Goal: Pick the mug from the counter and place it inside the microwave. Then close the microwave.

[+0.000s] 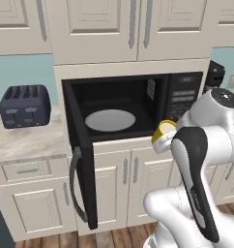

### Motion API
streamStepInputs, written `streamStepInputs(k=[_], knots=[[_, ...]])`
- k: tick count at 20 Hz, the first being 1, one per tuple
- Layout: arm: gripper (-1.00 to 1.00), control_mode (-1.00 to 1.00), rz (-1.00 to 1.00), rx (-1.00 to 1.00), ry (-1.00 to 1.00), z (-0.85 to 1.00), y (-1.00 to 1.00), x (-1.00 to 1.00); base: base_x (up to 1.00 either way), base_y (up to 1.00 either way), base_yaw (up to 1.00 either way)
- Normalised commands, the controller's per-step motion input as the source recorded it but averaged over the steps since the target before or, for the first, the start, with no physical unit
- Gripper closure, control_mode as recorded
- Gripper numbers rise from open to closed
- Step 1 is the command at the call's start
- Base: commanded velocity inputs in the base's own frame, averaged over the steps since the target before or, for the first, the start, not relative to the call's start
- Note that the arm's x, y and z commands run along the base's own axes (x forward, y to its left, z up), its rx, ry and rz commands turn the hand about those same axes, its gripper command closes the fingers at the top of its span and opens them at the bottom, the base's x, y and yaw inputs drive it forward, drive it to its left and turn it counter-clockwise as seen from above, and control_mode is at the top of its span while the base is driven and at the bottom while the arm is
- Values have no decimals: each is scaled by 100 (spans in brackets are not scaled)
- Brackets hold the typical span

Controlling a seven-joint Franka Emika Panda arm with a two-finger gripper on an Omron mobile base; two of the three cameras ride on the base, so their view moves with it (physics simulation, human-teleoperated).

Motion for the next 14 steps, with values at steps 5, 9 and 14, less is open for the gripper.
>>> streamStepInputs(k=[5, 9, 14], knots=[[100, -100, 0, 2, 2, 3, 1, 59, 0, 0, 0], [100, -100, 0, 0, 11, 0, 22, 39, 0, 0, 0], [100, -100, -1, 0, 7, -10, 29, 35, 0, 0, 0]])
